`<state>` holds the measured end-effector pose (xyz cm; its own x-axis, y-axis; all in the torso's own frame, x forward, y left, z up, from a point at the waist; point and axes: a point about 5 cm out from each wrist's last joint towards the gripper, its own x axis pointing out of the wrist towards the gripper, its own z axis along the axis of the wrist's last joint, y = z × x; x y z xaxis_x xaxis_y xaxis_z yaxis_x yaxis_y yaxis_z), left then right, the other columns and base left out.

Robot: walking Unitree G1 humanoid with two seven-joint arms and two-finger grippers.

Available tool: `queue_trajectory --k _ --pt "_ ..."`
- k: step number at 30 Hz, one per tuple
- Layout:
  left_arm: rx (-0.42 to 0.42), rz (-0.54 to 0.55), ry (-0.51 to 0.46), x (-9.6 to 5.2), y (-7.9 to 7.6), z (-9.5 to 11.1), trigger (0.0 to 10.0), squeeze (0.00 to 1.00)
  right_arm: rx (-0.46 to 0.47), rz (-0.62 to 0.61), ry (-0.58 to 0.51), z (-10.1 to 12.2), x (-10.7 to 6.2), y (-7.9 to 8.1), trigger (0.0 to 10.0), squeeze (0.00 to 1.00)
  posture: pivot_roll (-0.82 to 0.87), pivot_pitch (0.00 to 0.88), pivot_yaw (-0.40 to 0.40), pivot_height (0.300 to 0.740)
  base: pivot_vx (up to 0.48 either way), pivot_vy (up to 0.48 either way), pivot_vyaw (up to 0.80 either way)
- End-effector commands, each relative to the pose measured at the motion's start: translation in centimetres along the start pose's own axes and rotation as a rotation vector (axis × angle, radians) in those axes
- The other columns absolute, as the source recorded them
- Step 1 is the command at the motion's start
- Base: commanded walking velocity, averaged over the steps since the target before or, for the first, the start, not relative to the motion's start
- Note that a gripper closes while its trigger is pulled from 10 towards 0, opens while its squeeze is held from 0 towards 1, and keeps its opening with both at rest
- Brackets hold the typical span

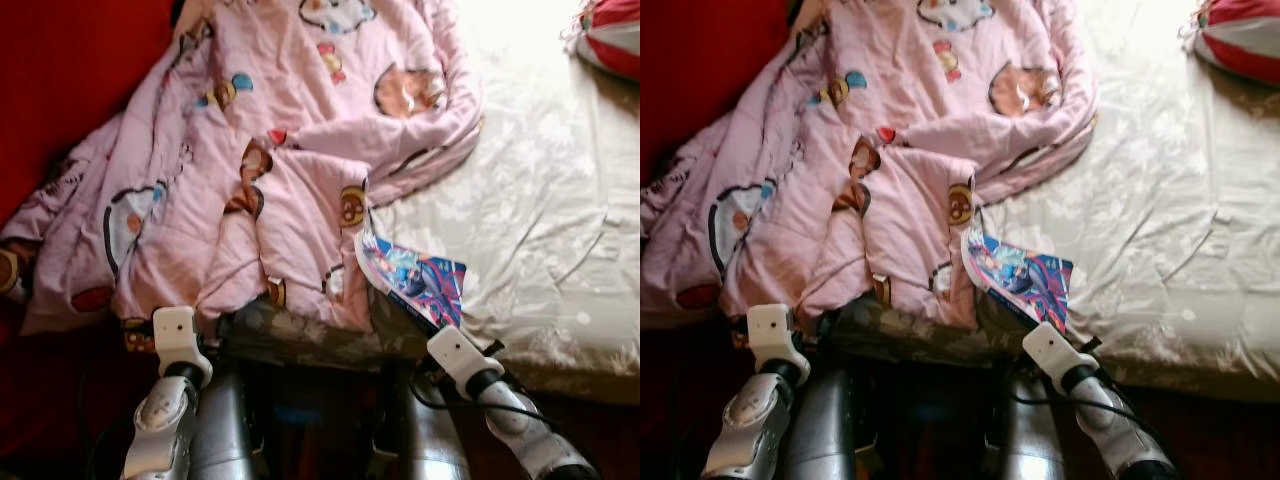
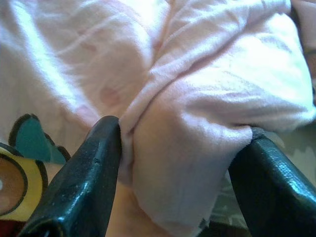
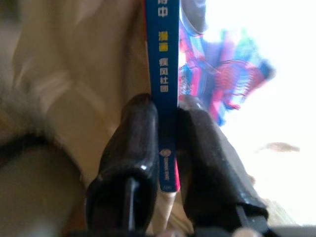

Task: Clean up the room

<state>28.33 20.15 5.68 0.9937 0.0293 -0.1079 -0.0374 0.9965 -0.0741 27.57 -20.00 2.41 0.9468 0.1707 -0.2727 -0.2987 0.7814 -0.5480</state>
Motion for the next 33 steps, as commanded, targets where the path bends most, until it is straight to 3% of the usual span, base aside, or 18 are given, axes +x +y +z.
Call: queue_trajectory --k 1,2,4,6,14,15,16,22,24,33 --pt "0.001 0.018 0.03 -0.4 0.3 -1.0 10.0 0.0 0.18 -0.126 -0.054 0.8 -0.5 -1.2 0.0 0.0 0.05 0.209 -0.061 0.592 0.0 0.0 0.0" --pt "0.001 0.018 0.03 -0.4 0.3 -1.0 10.0 0.0 0.18 -0.126 -0.054 0.8 -0.5 -1.2 0.0 0.0 0.05 0.209 -0.061 0.592 0.0 0.0 0.0" --pt "0.001 0.02 0.022 -0.4 0.3 -1.0 10.0 0.0 0.381 -0.254 -0.109 1.8 -0.7 -2.2 0.0 0.0 0.05 0.203 -0.057 0.592 0.0 0.0 0.0" --pt "0.001 0.02 0.019 -0.4 0.3 -1.0 10.0 0.0 0.509 -0.326 -0.146 2.6 -1.0 -2.7 0.0 0.0 0.05 0.19 -0.056 0.592 0.0 0.0 0.0" --pt "0.005 0.014 0.006 -0.1 0.4 -1.1 10.0 0.0 0.581 -0.405 -0.27 5.2 -2.0 -3.2 0.0 0.0 0.05 0.151 -0.047 0.592 0.0 0.0 0.0" --pt "0.004 0.016 -0.002 0.0 0.5 -1.1 10.0 0.0 0.593 -0.409 -0.279 5.5 -2.1 -3.4 3.4 0.0 0.05 0.142 -0.044 0.592 0.0 0.0 0.0" --pt "0.004 0.015 -0.005 0.1 0.4 -1.0 10.0 0.0 0.594 -0.407 -0.262 5.3 -2.0 -3.5 10.0 0.0 0.04 0.129 -0.042 0.592 0.0 0.0 0.0" --pt "-0.008 0.002 -0.007 0.3 0.1 -1.2 10.0 0.0 0.595 -0.36 -0.195 5.0 -1.1 -3.0 10.0 0.0 0.05 0.11 -0.043 0.597 0.0 0.0 0.0" --pt "-0.01 0.003 -0.007 0.2 0.1 -1.2 10.0 0.0 0.634 -0.371 -0.154 4.5 -0.7 -2.8 10.0 0.0 0.05 0.093 -0.043 0.612 0.0 0.0 0.0" --pt "0.003 -0.001 -0.012 0.3 0.8 -1.1 10.0 0.0 0.664 -0.33 -0.148 4.6 -0.4 -2.0 10.0 0.0 0.05 0.049 -0.029 0.647 0.0 0.0 0.0"
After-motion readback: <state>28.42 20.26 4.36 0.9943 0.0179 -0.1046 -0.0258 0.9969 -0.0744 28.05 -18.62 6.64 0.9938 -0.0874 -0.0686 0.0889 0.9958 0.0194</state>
